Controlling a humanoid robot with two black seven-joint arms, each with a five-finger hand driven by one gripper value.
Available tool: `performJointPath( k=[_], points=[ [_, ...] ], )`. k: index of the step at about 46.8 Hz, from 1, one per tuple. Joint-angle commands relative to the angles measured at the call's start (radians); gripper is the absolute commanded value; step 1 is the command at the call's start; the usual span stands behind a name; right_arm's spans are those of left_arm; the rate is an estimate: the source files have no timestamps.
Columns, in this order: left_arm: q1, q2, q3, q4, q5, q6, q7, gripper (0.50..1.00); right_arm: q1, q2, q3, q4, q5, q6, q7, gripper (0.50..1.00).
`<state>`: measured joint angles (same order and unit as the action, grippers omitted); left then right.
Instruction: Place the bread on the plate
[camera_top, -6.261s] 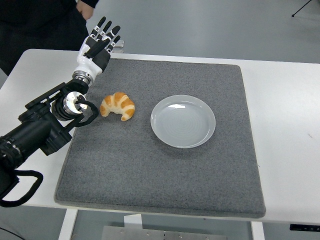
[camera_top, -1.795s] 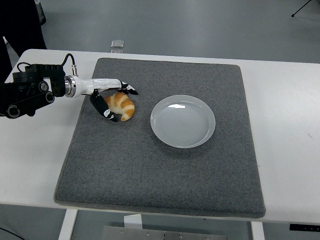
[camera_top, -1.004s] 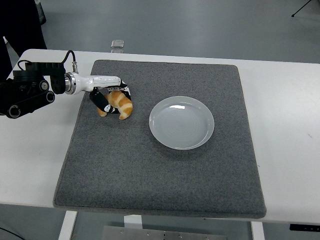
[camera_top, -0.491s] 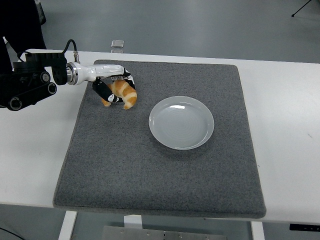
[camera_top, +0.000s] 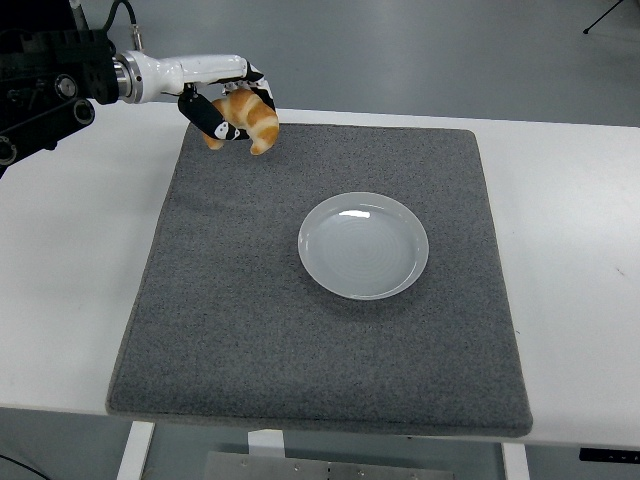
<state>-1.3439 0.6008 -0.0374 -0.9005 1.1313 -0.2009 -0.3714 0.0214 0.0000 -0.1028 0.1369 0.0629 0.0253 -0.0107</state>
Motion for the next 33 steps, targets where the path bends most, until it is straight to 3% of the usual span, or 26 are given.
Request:
performJointPath(
  k=[1,18,33],
  points=[
    [-0.017,0.001,-0.012,0.000,-0.001,-0.009,0.000,0.500,0.000,0.000,0.000,0.000,0.000,-0.001,0.000,0.954],
    [-0.155,-0.016,-0.027,-0.002,-0.024,-0.054,0.000,0.500,0.000,0.000,0.000,0.000,0.000,0.001,0.000,0.952],
    [-0.159,-0.142,-0.087,-0.067,-0.048,-0.054,0.000,0.500,0.000,0.000,0.000,0.000,0.000,0.001,0.000,0.952]
  ],
)
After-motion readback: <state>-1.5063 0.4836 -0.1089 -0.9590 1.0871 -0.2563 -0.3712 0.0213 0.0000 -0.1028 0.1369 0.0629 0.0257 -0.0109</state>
